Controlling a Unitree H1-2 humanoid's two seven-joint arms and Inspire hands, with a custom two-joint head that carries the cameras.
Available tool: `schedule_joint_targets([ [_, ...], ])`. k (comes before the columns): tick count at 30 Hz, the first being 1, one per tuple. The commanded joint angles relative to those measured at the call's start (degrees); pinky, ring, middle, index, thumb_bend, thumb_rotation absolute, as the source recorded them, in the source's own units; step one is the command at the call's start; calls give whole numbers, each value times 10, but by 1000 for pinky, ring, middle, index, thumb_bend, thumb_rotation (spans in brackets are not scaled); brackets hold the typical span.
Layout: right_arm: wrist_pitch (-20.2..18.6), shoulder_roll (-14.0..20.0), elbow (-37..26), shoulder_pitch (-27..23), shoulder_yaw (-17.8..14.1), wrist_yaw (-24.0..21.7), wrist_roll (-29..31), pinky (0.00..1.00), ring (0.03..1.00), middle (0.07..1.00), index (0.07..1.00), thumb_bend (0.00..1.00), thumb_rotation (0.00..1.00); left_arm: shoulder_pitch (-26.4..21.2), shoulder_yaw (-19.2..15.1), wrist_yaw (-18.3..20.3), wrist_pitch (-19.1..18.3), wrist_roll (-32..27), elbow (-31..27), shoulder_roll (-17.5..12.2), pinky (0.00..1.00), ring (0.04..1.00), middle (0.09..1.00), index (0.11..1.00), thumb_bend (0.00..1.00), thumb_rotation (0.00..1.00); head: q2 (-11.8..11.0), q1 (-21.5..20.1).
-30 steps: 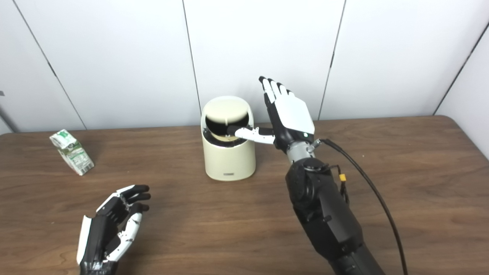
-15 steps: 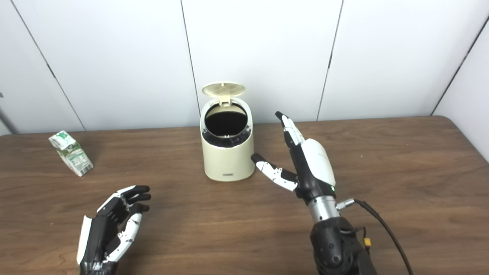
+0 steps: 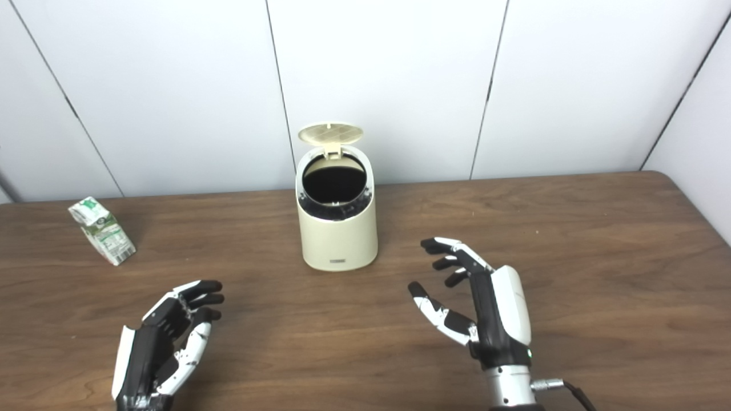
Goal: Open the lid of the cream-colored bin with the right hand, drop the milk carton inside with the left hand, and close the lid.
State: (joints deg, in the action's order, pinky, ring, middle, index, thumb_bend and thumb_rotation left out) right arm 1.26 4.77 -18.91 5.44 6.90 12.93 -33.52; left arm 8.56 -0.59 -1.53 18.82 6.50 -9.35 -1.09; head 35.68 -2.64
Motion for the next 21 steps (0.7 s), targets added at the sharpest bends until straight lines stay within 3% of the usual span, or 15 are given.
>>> schedule_joint_targets([
  [1,24,-7,-18,5,-3,5,6,537,671,710,700,227,300,4,-4,0,1,-4,-9,-7,605,685,726,717,221,329,1,0],
  [8,76,-10,42,1,-3,35,15,541,679,722,705,242,322,6,-9,-3,3,4,-8,-13,642,703,727,717,227,376,0,-7],
  [11,82,-4,50,-4,-9,35,11,457,620,721,693,232,269,8,-8,-5,1,10,-10,-10,647,707,730,718,239,483,0,2],
  [18,69,3,39,-3,-18,12,14,484,646,727,710,239,295,9,-3,-2,-5,-1,-16,-3,634,700,724,712,229,423,0,11],
  [21,69,2,39,-2,-19,9,11,480,641,727,708,251,324,11,1,4,-17,-7,-21,-2,590,676,715,709,230,335,-2,12],
])
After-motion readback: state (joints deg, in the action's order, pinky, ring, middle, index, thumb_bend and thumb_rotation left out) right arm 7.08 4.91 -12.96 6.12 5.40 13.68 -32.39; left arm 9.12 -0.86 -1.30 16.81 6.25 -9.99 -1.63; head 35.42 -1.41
